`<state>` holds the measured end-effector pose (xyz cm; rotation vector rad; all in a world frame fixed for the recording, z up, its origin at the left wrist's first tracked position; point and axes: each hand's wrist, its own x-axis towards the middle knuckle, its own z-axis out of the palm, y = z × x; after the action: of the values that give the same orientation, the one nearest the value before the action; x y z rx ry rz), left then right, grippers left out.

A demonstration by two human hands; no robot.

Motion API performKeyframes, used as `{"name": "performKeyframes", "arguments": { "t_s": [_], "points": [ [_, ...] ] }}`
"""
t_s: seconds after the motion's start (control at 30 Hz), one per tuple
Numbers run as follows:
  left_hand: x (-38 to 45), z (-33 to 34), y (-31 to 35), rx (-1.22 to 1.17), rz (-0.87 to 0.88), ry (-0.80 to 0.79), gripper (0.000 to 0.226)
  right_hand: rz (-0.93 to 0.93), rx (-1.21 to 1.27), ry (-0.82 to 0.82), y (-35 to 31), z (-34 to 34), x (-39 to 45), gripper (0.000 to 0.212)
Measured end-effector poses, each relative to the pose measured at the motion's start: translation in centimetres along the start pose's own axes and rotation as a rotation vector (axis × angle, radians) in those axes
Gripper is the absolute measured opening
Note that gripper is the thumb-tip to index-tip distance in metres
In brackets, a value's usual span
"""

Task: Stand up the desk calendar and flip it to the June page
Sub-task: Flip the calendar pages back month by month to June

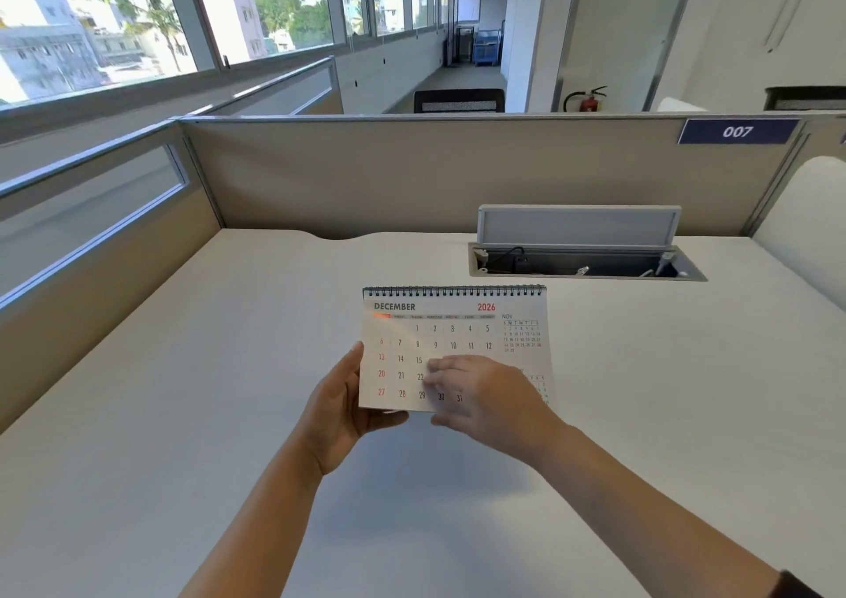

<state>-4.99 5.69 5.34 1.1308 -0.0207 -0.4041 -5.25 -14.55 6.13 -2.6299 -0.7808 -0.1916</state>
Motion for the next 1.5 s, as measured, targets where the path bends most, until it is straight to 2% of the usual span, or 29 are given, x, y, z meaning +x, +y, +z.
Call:
{"name": "performKeyframes", "arguments": {
  "t_s": [0.23,0.5,0.63,0.83,1.17,1.3,1.37,1.5],
  "points": [
    [-0.1,-0.2,-0.3,-0.028,-0.018,-0.025,0.061,0.016,0.039,-0.094,0.0,-1.4,1.0,0.036],
    [0.0,-0.2,-0.8,-0.198,-0.034,-0.015,0.050,0.043,0.069,-0.015,-2.5,-1.3,1.4,0.060],
    [-0.2,0.0,-1.5,-0.308,-0.033,-0.016,0.042,0.099,0.165,0.022,-4.0,-0.9,1.6,0.061],
    [-0.1,0.1,-2.1,-0.314,-0.043,0.006,0.036,0.203,0.181,0.033,-5.7,-0.7,1.9,0.066],
    [-0.3,0.1,-2.0,-0.317,-0.099,0.023,0.037,0.257,0.156,0.063,-6.9,-0.1,1.5,0.055],
    [-0.4,0.3,-1.8,-0.312,-0.117,0.028,0.052,0.256,0.172,0.078,-6.8,0.0,1.3,0.051],
    [-0.3,0.3,-1.8,-0.323,-0.109,0.026,0.059,0.256,0.183,0.104,-7.0,-0.1,1.2,0.043],
    [-0.4,0.5,-1.7,-0.342,-0.079,-0.007,0.055,0.183,0.073,0.203,-7.0,0.4,0.6,0.026]
  ]
}}
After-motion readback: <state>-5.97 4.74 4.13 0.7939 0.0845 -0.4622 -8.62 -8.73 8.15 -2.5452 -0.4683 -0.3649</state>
